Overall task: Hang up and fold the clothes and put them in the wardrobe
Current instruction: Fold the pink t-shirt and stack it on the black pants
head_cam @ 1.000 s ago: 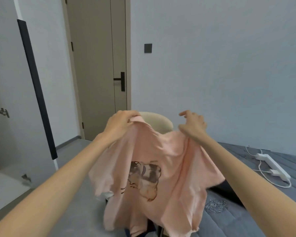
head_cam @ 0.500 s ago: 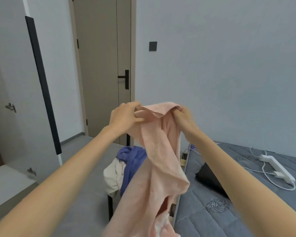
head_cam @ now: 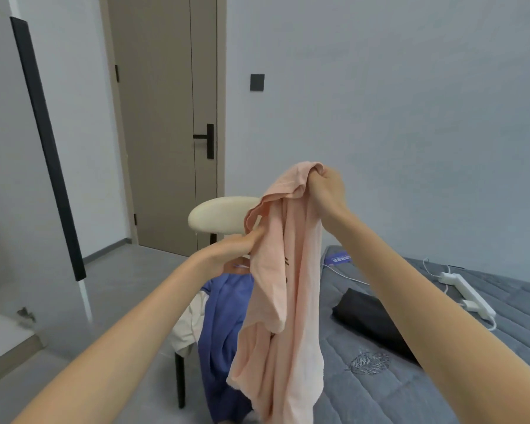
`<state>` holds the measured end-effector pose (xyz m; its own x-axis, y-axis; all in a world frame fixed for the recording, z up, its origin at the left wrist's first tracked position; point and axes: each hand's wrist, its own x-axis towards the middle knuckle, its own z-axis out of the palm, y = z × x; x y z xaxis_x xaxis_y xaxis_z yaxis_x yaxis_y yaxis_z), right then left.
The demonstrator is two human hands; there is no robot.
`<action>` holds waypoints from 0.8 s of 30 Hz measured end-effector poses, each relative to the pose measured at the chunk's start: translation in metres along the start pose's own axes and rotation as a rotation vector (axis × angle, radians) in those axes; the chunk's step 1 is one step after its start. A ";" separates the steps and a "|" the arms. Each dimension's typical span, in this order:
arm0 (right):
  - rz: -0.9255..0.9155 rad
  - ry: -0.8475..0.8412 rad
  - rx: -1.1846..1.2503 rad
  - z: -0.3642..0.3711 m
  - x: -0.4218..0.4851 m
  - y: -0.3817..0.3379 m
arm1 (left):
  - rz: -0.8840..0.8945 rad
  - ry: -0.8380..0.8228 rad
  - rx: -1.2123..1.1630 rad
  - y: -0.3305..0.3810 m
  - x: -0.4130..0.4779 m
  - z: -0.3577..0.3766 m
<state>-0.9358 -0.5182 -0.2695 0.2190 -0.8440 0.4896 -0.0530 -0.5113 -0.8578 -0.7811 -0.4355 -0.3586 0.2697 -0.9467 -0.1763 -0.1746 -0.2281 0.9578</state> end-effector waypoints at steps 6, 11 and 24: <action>0.148 0.136 -0.067 -0.021 0.010 0.015 | 0.264 0.223 -0.175 0.015 -0.009 -0.005; 0.371 0.116 0.044 -0.027 -0.002 0.048 | 0.646 0.508 0.247 0.041 -0.016 -0.017; -0.019 -0.518 -0.062 -0.014 -0.029 0.047 | 0.856 0.205 0.519 0.064 -0.024 -0.009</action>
<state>-0.9578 -0.5205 -0.3219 0.6731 -0.6515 0.3500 -0.0981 -0.5477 -0.8309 -0.7902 -0.4254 -0.2906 0.0102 -0.7922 0.6101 -0.7605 0.3901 0.5192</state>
